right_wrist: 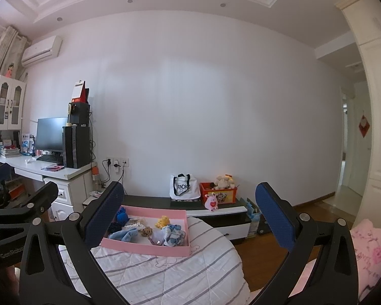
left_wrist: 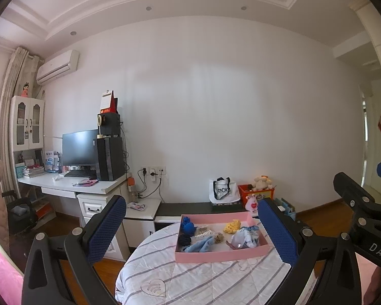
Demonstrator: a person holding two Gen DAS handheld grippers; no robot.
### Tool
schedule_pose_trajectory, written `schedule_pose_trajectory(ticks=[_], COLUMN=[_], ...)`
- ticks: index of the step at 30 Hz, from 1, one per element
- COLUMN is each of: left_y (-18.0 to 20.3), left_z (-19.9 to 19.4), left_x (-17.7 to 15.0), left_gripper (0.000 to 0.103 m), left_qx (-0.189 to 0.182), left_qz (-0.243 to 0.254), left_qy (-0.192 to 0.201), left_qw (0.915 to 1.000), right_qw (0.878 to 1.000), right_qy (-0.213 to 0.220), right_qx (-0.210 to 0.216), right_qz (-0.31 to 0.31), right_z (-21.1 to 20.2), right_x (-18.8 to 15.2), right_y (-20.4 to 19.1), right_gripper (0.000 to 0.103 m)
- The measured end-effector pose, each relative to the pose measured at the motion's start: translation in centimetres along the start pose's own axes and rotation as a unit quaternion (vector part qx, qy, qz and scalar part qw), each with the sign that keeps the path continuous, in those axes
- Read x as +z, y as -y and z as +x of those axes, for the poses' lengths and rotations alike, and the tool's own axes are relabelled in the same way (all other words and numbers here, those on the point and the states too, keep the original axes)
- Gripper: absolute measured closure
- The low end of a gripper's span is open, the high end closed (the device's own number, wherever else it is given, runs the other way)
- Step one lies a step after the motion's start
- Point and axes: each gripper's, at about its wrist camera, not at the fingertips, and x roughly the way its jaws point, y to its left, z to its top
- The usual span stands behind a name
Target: Organize soft objects
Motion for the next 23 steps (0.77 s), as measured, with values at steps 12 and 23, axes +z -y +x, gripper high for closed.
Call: schedule_pose_trajectory(ticks=[12,23], left_y=[-0.17,0.05], left_z=[0.03,-0.12], left_x=[0.04,-0.01], left_gripper=[0.000,0.000], left_qx=[0.005,0.006], left_qz=[-0.005,-0.007], left_qy=[-0.001,0.000], left_qw=[1.0000,1.0000], right_qw=[1.000,1.000], right_qy=[0.007,0.006], right_qx=[0.003,0.002], right_qz=[0.002,0.003], right_z=[-0.41,-0.48], right_x=[0.10,0.08], right_y=[0.23,0.48], right_gripper=[0.000,0.000])
